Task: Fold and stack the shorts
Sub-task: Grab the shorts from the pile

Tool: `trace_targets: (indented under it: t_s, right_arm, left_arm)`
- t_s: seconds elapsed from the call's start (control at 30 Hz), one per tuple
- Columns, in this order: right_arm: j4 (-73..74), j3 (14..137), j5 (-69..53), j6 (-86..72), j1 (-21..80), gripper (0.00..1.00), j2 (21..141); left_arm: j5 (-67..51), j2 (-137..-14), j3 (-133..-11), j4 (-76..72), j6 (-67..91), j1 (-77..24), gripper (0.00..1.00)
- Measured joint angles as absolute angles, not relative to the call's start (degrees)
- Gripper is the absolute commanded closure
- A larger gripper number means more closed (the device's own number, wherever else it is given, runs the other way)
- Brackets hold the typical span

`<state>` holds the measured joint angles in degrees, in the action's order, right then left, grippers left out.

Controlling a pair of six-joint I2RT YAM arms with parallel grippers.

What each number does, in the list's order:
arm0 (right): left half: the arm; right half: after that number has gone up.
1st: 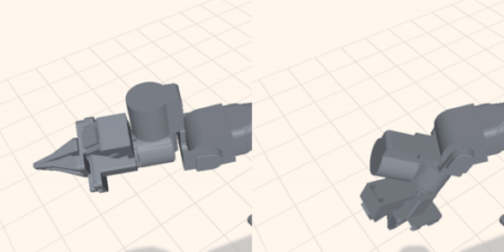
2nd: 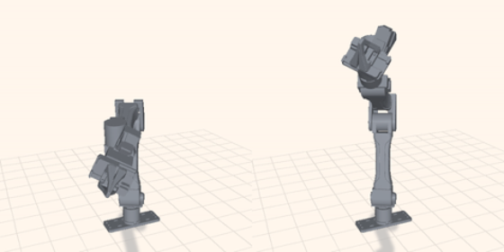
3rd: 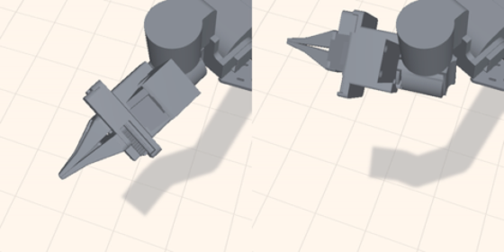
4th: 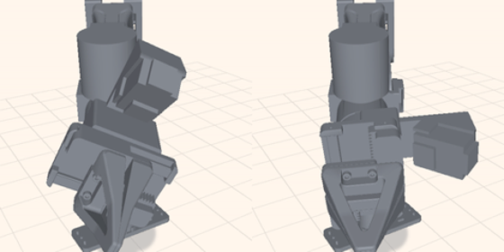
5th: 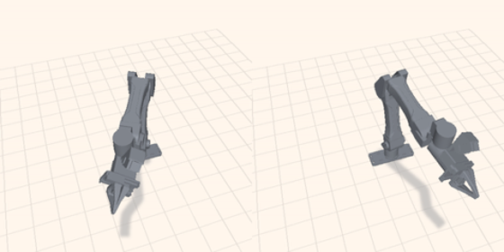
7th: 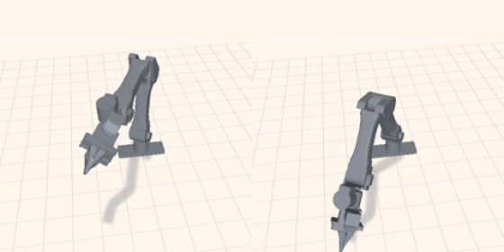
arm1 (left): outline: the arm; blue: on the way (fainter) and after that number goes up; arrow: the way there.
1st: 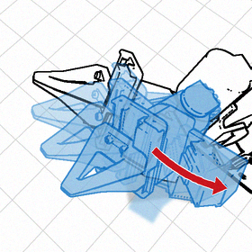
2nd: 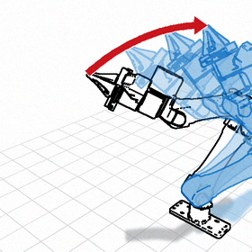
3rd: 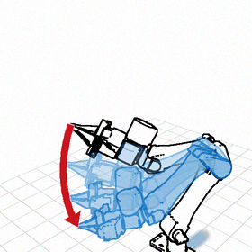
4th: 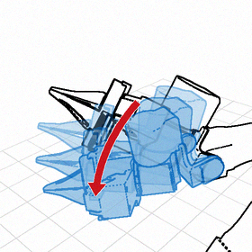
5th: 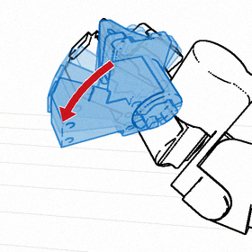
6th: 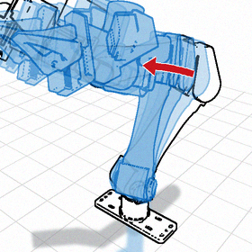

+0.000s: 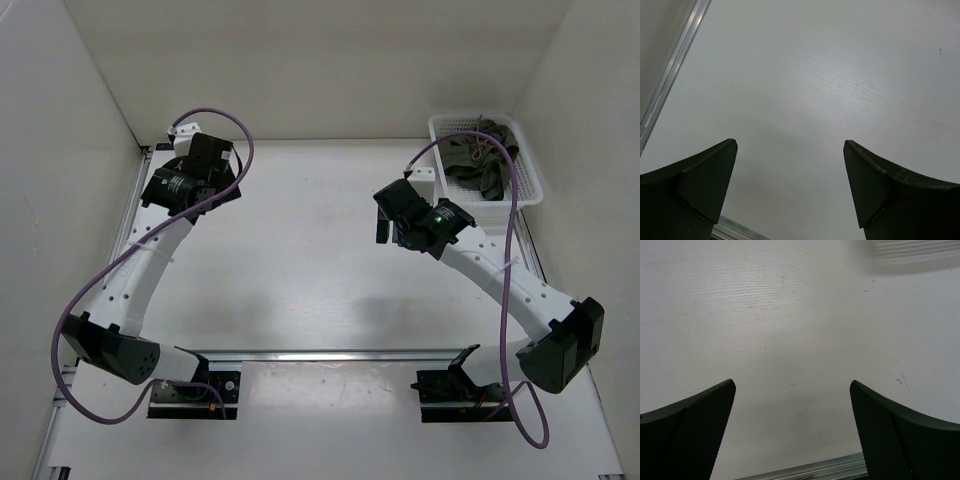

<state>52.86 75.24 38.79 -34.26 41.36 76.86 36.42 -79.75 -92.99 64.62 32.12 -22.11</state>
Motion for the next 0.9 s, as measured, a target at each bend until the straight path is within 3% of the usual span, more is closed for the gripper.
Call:
trace_targets:
  t_s: [0.3,0.5,0.8,0.9]
  right_arm:
    - [52.95,76.40,37.30,-34.22,40.66,0.00,77.36]
    - [52.23,83.72,35.62,-33.04,33.65,0.00,83.94]
    - [51.48,102.67,22.72,-30.63,4.60,0.02,95.50]
    - [51.88,110.21,20.27,-30.39,-0.78,0.02,102.24]
  left_arm:
    - [30.76,-77.36,-93.10,64.73,29.56,-22.11,0.01]
    - [27.94,-75.85,-90.74,63.94,27.40,-22.11,0.01]
    - [18.00,-75.55,-89.34,61.10,24.58,-22.11,0.01]
    - [16.43,-75.59,-89.34,60.36,24.36,-22.11,0.01]
